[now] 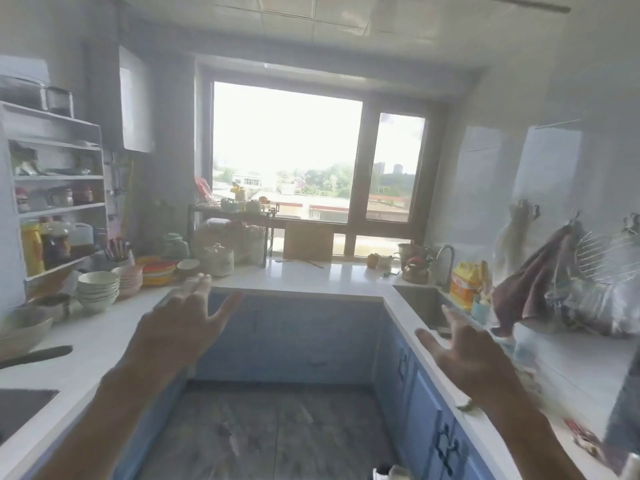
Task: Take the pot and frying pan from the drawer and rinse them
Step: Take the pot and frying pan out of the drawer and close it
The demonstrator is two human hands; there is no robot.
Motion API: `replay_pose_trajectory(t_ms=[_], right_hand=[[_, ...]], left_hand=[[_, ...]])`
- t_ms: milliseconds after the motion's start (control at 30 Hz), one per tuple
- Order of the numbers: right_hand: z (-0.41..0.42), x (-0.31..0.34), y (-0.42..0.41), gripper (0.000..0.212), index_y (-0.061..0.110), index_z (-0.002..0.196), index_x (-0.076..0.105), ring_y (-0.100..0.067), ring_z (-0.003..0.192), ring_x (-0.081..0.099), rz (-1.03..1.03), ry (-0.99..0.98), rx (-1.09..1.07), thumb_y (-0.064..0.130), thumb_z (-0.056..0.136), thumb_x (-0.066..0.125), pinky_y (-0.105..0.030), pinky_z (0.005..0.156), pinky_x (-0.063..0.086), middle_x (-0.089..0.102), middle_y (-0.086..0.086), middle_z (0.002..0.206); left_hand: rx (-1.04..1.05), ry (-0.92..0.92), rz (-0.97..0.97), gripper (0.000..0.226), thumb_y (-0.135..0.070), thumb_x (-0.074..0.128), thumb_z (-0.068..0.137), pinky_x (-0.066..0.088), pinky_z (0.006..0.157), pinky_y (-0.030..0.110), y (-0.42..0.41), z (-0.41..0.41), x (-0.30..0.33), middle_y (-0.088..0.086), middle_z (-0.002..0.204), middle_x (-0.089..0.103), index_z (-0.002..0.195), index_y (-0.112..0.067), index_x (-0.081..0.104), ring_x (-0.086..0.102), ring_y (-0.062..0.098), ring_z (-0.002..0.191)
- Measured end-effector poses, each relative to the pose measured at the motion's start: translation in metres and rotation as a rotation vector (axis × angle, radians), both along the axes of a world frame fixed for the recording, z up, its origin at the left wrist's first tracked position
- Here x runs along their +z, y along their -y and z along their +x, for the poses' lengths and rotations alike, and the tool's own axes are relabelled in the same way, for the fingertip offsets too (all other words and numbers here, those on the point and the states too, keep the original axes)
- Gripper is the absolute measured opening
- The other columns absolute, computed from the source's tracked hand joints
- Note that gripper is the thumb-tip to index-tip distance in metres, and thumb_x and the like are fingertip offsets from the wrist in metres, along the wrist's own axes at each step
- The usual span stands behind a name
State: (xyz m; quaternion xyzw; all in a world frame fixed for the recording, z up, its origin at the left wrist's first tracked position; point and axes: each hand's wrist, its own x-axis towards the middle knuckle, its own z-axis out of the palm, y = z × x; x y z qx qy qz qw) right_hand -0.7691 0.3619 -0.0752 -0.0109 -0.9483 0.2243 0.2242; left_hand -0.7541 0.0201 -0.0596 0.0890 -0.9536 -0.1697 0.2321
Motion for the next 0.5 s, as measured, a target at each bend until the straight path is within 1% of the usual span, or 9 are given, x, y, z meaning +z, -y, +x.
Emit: replay_pose_trajectory(t_ms=[133, 233, 300, 400, 500], right_hand=[[-0.14, 0.004, 0.021, 0.072, 0.016, 0.147, 0.031, -0.026, 0.132, 0.046, -0.003, -0.001, -0.052, 0.049, 0.088, 0.055, -0.038, 0.103, 0.039, 0.045, -0.007, 0.147], [-0.244, 0.013, 0.042, 0.069, 0.014, 0.145, 0.034, -0.024, 0.135, 0.04, -0.004, -0.036, -0.061, 0.048, 0.089, 0.055, -0.036, 0.104, 0.037, 0.042, -0.004, 0.149], [-0.314, 0.015, 0.05, 0.068, 0.015, 0.145, 0.035, -0.024, 0.135, 0.04, -0.006, -0.018, -0.074, 0.048, 0.089, 0.055, -0.035, 0.103, 0.037, 0.043, -0.004, 0.148], [-0.412, 0.004, 0.053, 0.068, 0.017, 0.146, 0.033, -0.024, 0.135, 0.04, -0.031, 0.023, -0.088, 0.048, 0.089, 0.055, -0.035, 0.104, 0.036, 0.042, -0.004, 0.149], [-0.521, -0.024, 0.048, 0.071, 0.019, 0.146, 0.032, -0.024, 0.134, 0.042, -0.065, 0.057, -0.081, 0.051, 0.087, 0.055, -0.036, 0.103, 0.038, 0.042, -0.002, 0.149]], left_hand=[[0.01, 0.023, -0.003, 0.079, -0.067, 0.024, 0.088, 0.026, 0.113, 0.041, 0.028, -0.143, -0.003, 0.002, 0.157, 0.025, 0.148, -0.016, 0.027, 0.028, 0.022, 0.142], [0.034, 0.02, -0.04, 0.081, -0.07, 0.019, 0.087, 0.028, 0.111, 0.041, 0.04, -0.254, 0.005, 0.001, 0.158, 0.024, 0.149, -0.018, 0.024, 0.027, 0.021, 0.143], [0.042, 0.031, -0.064, 0.082, -0.07, 0.018, 0.087, 0.03, 0.112, 0.042, 0.042, -0.328, 0.009, 0.001, 0.157, 0.025, 0.149, -0.018, 0.024, 0.026, 0.021, 0.143], [0.002, 0.043, -0.062, 0.081, -0.07, 0.018, 0.087, 0.026, 0.114, 0.042, 0.039, -0.435, 0.002, 0.002, 0.157, 0.026, 0.148, -0.017, 0.026, 0.024, 0.02, 0.144], [-0.032, 0.03, -0.03, 0.082, -0.069, 0.019, 0.087, 0.023, 0.115, 0.04, 0.029, -0.548, -0.029, 0.004, 0.156, 0.027, 0.148, -0.015, 0.026, 0.024, 0.021, 0.144]])
